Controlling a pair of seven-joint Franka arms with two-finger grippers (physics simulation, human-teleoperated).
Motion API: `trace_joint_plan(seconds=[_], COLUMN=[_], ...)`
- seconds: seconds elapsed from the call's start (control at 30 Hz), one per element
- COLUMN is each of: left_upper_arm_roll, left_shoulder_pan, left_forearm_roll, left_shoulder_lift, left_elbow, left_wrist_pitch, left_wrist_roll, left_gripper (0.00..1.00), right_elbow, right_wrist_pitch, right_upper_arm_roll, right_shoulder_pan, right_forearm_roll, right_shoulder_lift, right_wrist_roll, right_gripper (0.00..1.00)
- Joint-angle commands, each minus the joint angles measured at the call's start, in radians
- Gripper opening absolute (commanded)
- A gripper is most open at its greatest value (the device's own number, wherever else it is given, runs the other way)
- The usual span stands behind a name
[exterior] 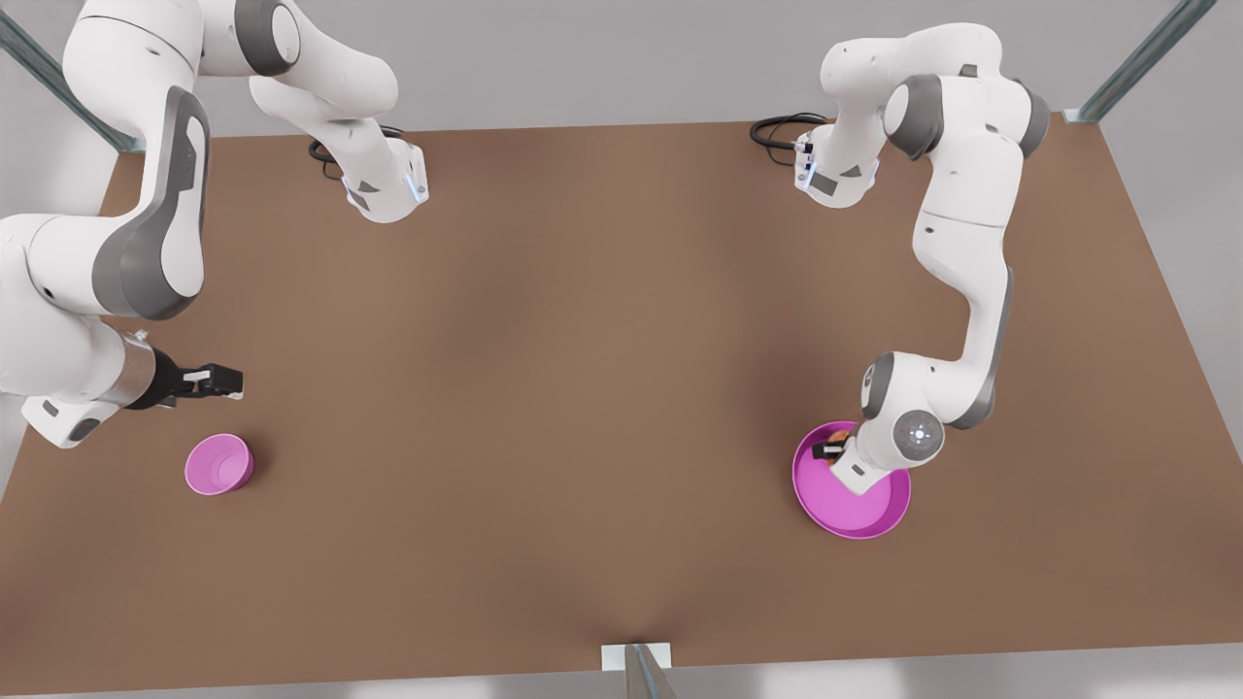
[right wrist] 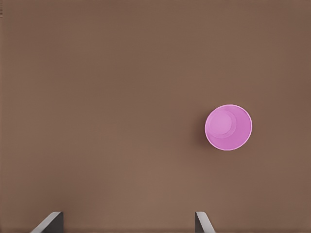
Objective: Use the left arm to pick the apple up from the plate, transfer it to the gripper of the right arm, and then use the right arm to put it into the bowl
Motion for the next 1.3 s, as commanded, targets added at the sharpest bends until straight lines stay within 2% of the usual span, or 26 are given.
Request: trace_joint_plan(seconds=[0.0,0.13,0.2,0.3,0.37,0.4,0.43,0.5,0.63,0.7,0.83,1.07,1.27], left_upper_arm_roll=[-0.001,-0.002,-0.025,-0.065,-0.143,-0.18,-0.202,-0.266,-0.384,-0.435,-0.501,-0.521,-0.522], left_shoulder_pan=[0.0,-0.003,-0.003,-0.005,-0.005,-0.005,-0.005,-0.005,-0.005,-0.005,-0.028,-0.071,-0.069], left_forearm_roll=[-0.007,-0.08,-0.086,-0.243,-0.306,-0.411,-0.485,-0.491,-0.691,-0.771,-0.797,-0.835,-0.95], left_shoulder_lift=[-0.006,-0.008,-0.008,-0.005,-0.003,-0.003,0.005,0.032,0.166,0.23,0.278,0.293,0.325], left_elbow=[0.004,0.065,0.108,0.219,0.272,0.312,0.325,0.368,0.527,0.588,0.618,0.618,0.618], left_wrist_pitch=[-0.001,-0.024,-0.084,-0.228,-0.291,-0.349,-0.349,-0.349,-0.336,-0.334,-0.254,-0.211,-0.211], left_wrist_roll=[-0.052,-0.065,-0.114,-0.114,-0.114,-0.114,-0.112,-0.112,-0.112,-0.106,-0.077,0.024,0.188], left_gripper=[0.87,0.87,0.87,0.87,0.87,0.87,0.87,0.87,0.87,0.87,0.87,0.89,0.89], right_elbow=[0.0,0.0,0.002,0.048,0.068,0.068,0.059,0.051,0.063,0.062,0.06,0.077,0.096], right_wrist_pitch=[0.0,0.0,0.0,0.032,0.128,0.181,0.181,0.179,0.205,0.263,0.363,0.595,0.613], right_upper_arm_roll=[0.0,0.0,0.0,0.001,0.003,0.02,0.023,0.023,0.027,0.083,0.164,0.346,0.415], right_shoulder_pan=[0.0,0.0,0.0,0.041,0.063,0.068,0.066,0.037,0.011,0.011,0.011,0.009,0.009], right_forearm_roll=[0.001,0.001,0.001,0.018,0.027,0.036,0.111,0.231,0.465,0.502,0.619,0.696,0.7], right_shoulder_lift=[-0.001,-0.001,-0.001,0.06,0.103,0.138,0.155,0.209,0.322,0.342,0.398,0.54,0.576], right_wrist_roll=[0.002,0.002,0.001,0.001,-0.015,-0.033,-0.039,-0.039,-0.116,-0.116,-0.116,-0.183,-0.231], right_gripper=[1.0,1.0,1.0,1.0,1.0,1.0,1.0,1.0,1.0,1.0,1.0,1.0,1.0])
